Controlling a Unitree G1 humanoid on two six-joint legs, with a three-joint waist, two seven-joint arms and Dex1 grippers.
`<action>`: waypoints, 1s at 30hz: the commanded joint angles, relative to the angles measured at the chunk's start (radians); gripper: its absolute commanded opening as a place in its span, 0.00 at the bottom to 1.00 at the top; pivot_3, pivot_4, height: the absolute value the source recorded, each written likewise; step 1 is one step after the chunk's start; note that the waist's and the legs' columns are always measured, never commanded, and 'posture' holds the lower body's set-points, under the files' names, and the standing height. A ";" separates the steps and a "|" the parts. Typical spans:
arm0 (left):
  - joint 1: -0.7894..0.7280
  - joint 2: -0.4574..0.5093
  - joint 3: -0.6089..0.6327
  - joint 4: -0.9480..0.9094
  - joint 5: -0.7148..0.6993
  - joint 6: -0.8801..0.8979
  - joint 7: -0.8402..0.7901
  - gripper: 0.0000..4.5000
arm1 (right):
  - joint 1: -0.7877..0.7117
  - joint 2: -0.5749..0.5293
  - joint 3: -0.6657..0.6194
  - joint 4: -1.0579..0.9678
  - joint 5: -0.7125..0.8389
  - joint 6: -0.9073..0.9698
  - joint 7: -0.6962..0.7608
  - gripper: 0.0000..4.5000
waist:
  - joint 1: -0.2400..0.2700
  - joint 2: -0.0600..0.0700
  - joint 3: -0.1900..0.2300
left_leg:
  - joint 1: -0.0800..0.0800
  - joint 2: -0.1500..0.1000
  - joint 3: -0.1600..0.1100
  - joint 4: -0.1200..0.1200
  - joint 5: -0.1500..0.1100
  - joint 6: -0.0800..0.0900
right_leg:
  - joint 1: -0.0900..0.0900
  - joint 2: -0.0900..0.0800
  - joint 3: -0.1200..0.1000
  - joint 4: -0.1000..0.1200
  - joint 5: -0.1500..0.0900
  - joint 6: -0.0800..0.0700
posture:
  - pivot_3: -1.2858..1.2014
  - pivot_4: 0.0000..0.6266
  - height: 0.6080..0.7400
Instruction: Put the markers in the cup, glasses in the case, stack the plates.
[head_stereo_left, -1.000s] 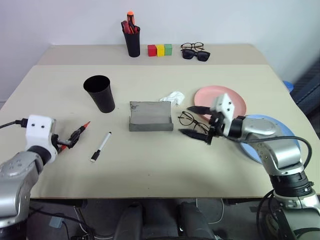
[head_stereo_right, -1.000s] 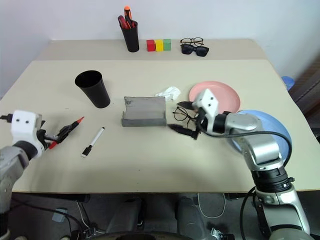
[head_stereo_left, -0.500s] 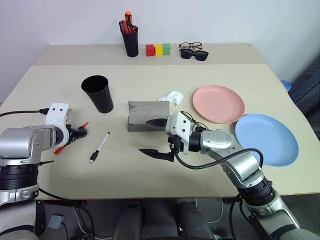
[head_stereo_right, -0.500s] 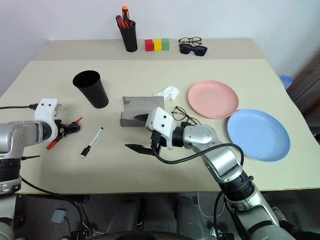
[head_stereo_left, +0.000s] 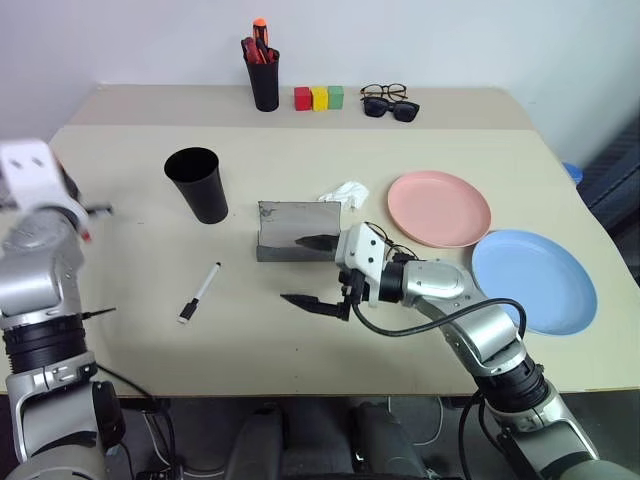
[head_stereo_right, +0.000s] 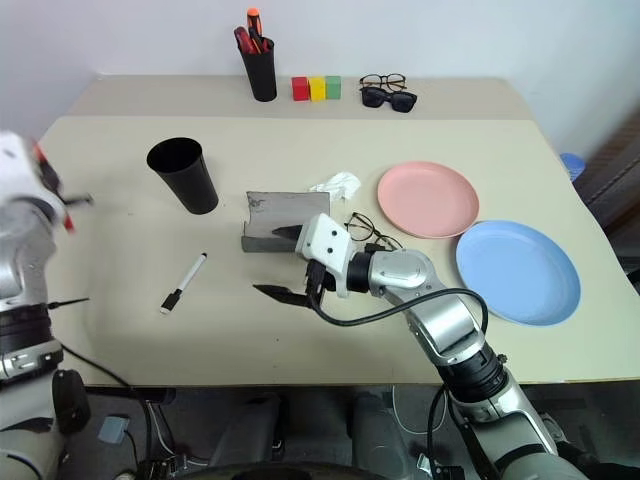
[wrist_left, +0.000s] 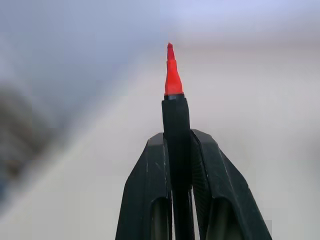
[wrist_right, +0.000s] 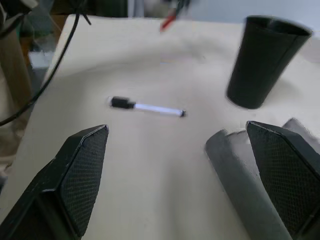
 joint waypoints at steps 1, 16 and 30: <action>-0.058 -0.036 -0.039 -0.070 0.011 -0.236 -0.035 0.01 | -0.063 0.072 -0.062 0.030 0.006 -0.064 -0.072 1.00 | 0.002 0.000 0.000 | -0.002 0.000 0.000 0.001 0.000 0.000 | -0.002 0.000 -0.001 0.000 0.000 0.000 | 0.52 0.24 1.00; -0.133 -0.253 -0.249 0.202 0.090 -0.596 -0.093 0.01 | -0.135 0.254 -0.141 0.099 0.024 0.002 -0.295 1.00 | -0.008 0.000 0.000 | -0.004 -0.001 0.001 0.000 0.001 -0.001 | -0.006 0.004 -0.002 0.003 0.001 0.000 | 0.52 0.24 1.00; -0.041 -0.315 -0.242 0.206 0.125 -0.620 -0.032 0.73 | -0.122 0.248 -0.140 0.087 0.024 -0.039 -0.294 1.00 | -0.007 0.000 0.000 | -0.004 -0.001 0.000 0.001 0.001 -0.001 | -0.006 0.004 -0.002 0.004 0.001 0.000 | 0.52 0.24 1.00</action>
